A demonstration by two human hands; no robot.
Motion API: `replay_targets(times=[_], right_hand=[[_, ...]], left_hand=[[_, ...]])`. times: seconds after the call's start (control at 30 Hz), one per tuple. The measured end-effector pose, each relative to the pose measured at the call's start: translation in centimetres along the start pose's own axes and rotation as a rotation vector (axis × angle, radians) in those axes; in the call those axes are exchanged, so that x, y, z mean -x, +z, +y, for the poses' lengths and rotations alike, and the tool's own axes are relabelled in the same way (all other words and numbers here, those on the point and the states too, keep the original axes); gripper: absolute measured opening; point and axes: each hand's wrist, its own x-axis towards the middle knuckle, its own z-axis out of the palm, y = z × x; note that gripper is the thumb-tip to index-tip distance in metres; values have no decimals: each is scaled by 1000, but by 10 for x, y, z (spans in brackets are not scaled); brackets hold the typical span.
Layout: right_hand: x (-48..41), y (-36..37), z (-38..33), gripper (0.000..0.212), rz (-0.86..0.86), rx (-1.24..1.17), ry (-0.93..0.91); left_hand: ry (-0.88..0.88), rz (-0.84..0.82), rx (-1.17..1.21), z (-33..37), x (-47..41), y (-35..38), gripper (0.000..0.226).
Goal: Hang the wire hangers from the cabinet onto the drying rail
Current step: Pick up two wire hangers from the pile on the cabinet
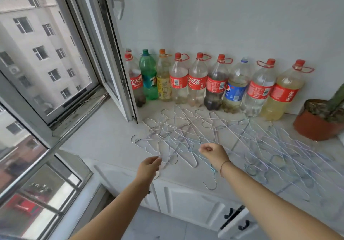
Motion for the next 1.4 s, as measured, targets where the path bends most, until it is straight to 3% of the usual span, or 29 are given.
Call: replay_targets(times=[0.13,0.37,0.5,0.67,0.77,1.07,1.27,1.4], right_hand=[[-55,17,1,10,-103,149,9],[-134,39,7,28,-171,381,52],[-164,50,15,23,-234,502,25],[-176,57,23,4,-242,484,23],[-181,57,26,9,-229,428,33],[-185,52,37,13,-228,299,41],[-181,49,42,9,-211,234,36],[-175,48,45,12,-206,222,42]], left_hand=[[-72,32,29,-4,-39,6,14],[-149,136,111,-2,-86,26,12],[-200,183,152,-1,-108,42,14],[-239,195,174,-5,-125,58,11],[-229,171,121,-9,-134,64,13],[15,177,-635,-22,-149,23,21],[169,5,-955,-25,-158,-8,16],[239,-105,-1191,-28,-158,-20,25]])
